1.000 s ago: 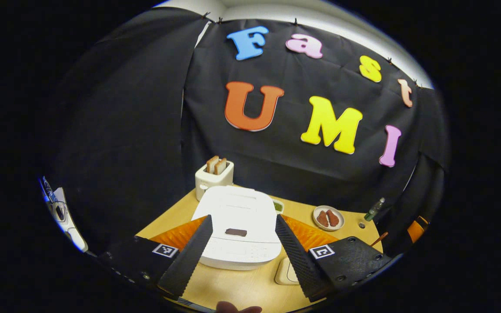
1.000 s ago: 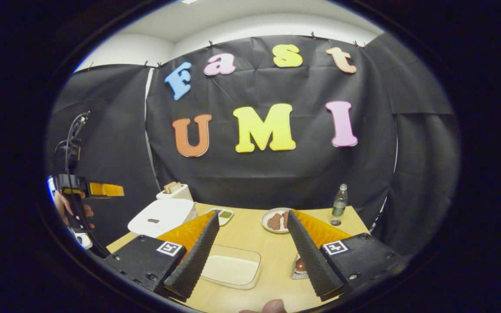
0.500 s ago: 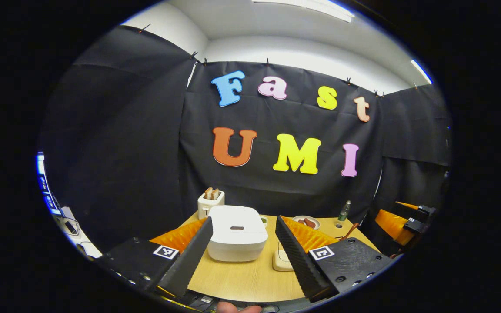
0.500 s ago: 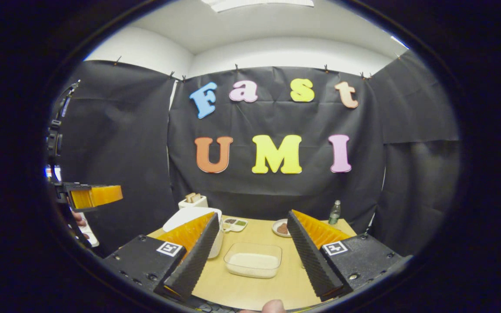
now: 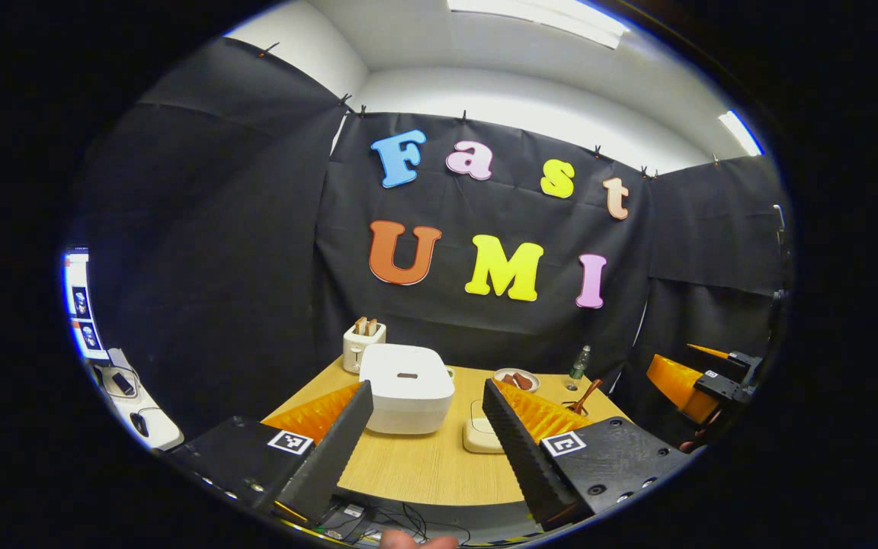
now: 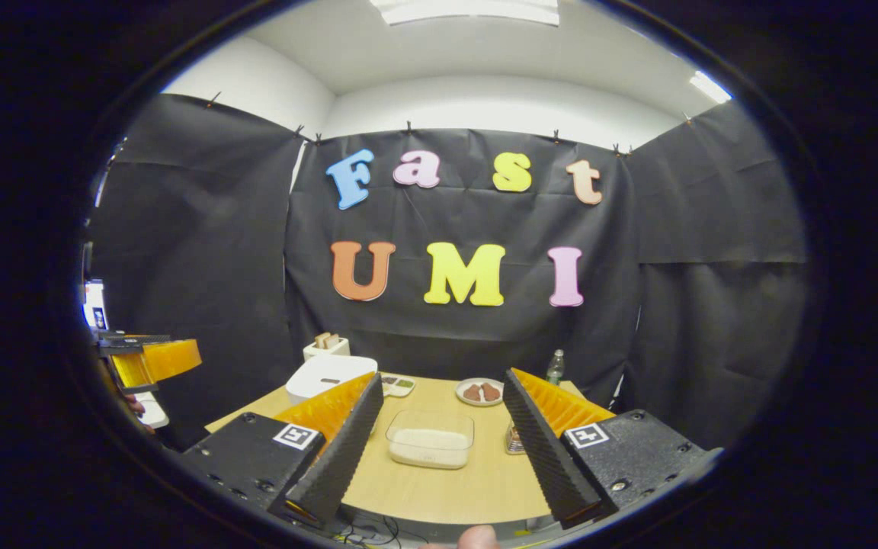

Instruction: Close the left gripper, press the button to open the rice cooker; take a wooden spoon from the chopstick holder with the right hand, scoop a spoonful of rice and pour it into the rice cooker, then put the wooden spoon back into the chopstick holder.

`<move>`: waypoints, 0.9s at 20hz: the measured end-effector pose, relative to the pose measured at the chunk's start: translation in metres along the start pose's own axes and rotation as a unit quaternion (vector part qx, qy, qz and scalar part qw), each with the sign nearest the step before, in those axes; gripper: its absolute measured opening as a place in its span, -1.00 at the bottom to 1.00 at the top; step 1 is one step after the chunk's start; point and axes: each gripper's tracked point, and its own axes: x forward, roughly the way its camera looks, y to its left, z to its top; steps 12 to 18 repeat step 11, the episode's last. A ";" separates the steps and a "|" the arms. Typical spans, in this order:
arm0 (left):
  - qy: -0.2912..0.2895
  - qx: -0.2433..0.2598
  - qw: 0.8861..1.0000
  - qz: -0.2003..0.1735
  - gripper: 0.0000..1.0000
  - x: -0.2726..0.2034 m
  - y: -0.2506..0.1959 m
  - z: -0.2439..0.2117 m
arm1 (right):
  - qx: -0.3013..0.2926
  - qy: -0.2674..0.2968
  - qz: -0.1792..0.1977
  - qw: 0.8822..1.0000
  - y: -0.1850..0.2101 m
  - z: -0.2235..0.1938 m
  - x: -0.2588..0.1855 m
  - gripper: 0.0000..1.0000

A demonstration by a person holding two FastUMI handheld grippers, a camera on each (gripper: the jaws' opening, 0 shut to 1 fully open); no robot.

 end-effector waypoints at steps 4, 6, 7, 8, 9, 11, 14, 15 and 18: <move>-0.001 0.008 1.000 -0.005 0.87 -0.006 -0.002 -0.002 | -0.004 -0.002 -0.003 1.000 -0.001 -0.001 -0.004 1.00; -0.004 0.009 1.000 -0.008 0.87 -0.007 -0.003 -0.001 | -0.003 0.000 0.001 1.000 0.003 -0.002 -0.004 1.00; -0.003 0.009 1.000 -0.009 0.87 -0.008 -0.003 -0.001 | -0.005 -0.001 0.001 1.000 0.003 -0.002 -0.005 1.00; -0.001 0.009 1.000 -0.009 0.87 -0.008 -0.003 0.000 | -0.005 0.001 0.002 1.000 0.004 -0.003 -0.005 1.00; -0.001 0.009 1.000 -0.008 0.87 -0.006 -0.002 -0.003 | -0.004 0.002 0.004 1.000 0.006 -0.005 -0.004 1.00; -0.003 0.010 1.000 -0.006 0.88 -0.008 0.000 0.000 | -0.004 0.003 0.006 1.000 0.008 -0.005 -0.004 1.00; -0.003 0.010 1.000 -0.006 0.88 -0.008 0.000 0.000 | -0.004 0.003 0.006 1.000 0.008 -0.005 -0.004 1.00; -0.003 0.010 1.000 -0.006 0.88 -0.008 0.000 0.000 | -0.004 0.003 0.006 1.000 0.008 -0.005 -0.004 1.00; -0.003 0.010 1.000 -0.006 0.88 -0.008 0.000 0.000 | -0.004 0.003 0.006 1.000 0.008 -0.005 -0.004 1.00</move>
